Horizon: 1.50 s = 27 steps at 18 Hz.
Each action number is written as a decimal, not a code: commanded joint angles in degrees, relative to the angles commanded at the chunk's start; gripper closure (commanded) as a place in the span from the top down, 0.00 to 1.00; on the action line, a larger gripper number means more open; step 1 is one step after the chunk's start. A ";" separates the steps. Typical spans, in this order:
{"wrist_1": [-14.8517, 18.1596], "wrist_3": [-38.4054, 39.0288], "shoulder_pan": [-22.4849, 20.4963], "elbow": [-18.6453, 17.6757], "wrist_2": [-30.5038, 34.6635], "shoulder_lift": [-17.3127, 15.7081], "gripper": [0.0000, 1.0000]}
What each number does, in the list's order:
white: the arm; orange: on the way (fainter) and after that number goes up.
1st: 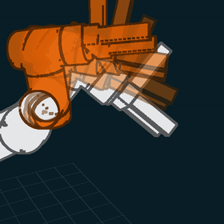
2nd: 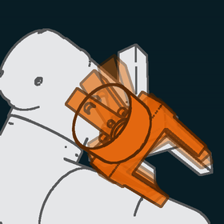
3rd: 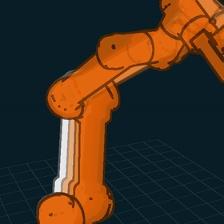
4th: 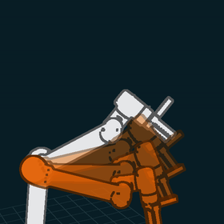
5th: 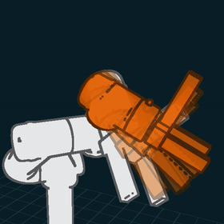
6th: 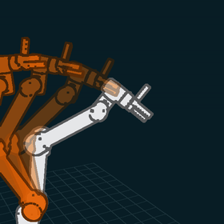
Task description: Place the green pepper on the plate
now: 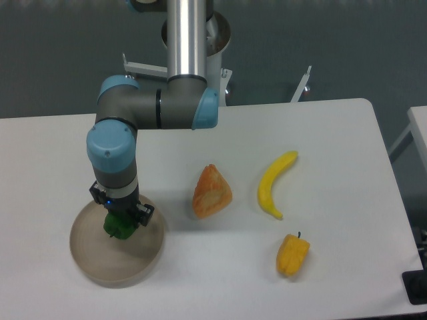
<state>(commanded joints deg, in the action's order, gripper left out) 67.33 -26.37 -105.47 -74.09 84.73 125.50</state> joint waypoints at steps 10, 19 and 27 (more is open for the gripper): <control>0.00 -0.70 -0.61 1.84 3.50 -4.82 1.00; 7.79 -25.36 -14.74 0.79 6.77 -12.38 1.00; 9.75 -52.62 -27.32 -2.02 6.94 -11.86 1.00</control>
<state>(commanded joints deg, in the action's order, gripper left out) 77.08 -78.99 -132.79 -76.11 91.67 113.64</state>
